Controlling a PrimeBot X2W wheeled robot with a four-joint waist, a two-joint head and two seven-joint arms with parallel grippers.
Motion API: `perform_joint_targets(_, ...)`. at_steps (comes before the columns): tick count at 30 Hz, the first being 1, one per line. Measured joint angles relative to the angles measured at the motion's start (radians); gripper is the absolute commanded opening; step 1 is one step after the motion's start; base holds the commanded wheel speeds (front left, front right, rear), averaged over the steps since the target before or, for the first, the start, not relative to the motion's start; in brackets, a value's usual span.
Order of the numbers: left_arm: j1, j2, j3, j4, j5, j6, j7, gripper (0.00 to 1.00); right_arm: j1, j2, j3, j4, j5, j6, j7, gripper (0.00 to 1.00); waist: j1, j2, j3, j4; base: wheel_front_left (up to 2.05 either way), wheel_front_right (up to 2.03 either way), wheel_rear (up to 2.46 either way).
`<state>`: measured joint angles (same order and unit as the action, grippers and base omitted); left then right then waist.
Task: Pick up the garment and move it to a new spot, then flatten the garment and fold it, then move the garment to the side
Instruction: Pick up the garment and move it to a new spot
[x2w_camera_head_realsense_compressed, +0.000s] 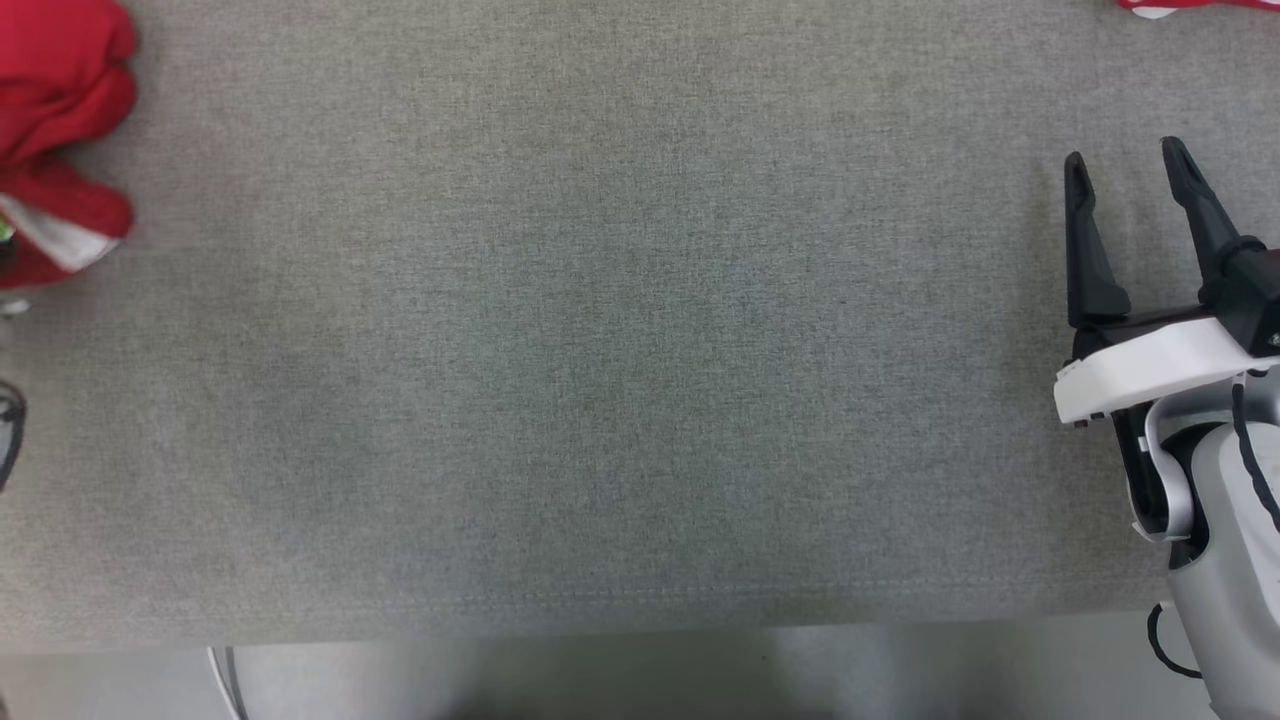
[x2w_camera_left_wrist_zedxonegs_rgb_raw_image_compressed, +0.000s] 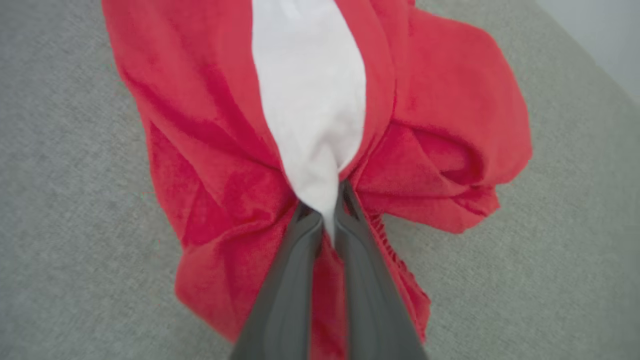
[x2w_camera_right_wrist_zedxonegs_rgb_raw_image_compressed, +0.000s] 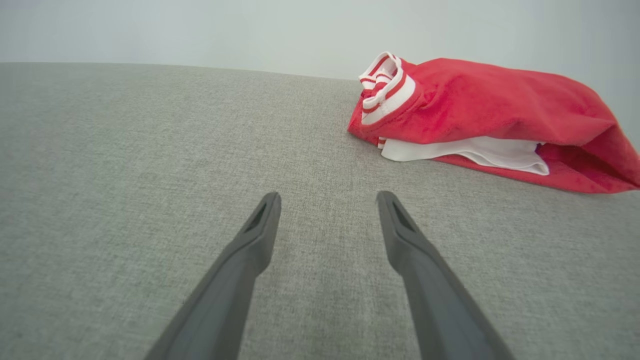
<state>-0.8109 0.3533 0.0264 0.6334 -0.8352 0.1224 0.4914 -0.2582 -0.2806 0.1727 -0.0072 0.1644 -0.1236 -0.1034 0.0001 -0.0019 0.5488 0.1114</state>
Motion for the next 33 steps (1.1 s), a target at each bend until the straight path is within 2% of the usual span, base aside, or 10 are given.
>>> perform_joint_targets(5, -0.052, -0.056, -0.006, -0.038, -0.035, -0.047, -0.004, 0.00, 0.000, 0.001, -0.006, 0.015, 0.000, 0.000, -0.012, 1.00, 0.0000, 0.0000, -0.016, 0.006, 0.00, 0.00, 0.00)
perform_joint_targets(12, -0.074, -0.093, -0.069, -0.061, -0.039, -0.114, 0.005, 0.00, -0.001, 0.024, 0.001, 0.040, 0.003, 0.000, -0.027, 1.00, 0.0000, 0.0000, -0.044, 0.018, 0.00, 0.00, 0.00)
perform_joint_targets(20, 0.002, -0.211, -0.187, -0.100, -0.031, -0.202, 0.006, 0.00, -0.001, 0.064, 0.028, 0.095, 0.013, 0.000, -0.056, 1.00, 0.0000, 0.0000, -0.101, 0.001, 0.00, 0.00, 0.00)
perform_joint_targets(27, 0.122, -0.309, -0.305, -0.149, -0.015, -0.229, -0.013, 0.00, 0.009, 0.092, 0.037, 0.144, 0.022, 0.000, -0.076, 1.00, 0.0000, 0.0000, -0.169, -0.039, 0.00, 0.00, 0.00)
perform_joint_targets(33, 0.197, -0.324, -0.363, -0.169, -0.014, -0.235, -0.028, 0.00, 0.044, 0.098, 0.047, 0.170, 0.023, 0.000, -0.081, 1.00, 0.0000, 0.0000, -0.214, -0.074, 0.00, 0.00, 0.00)
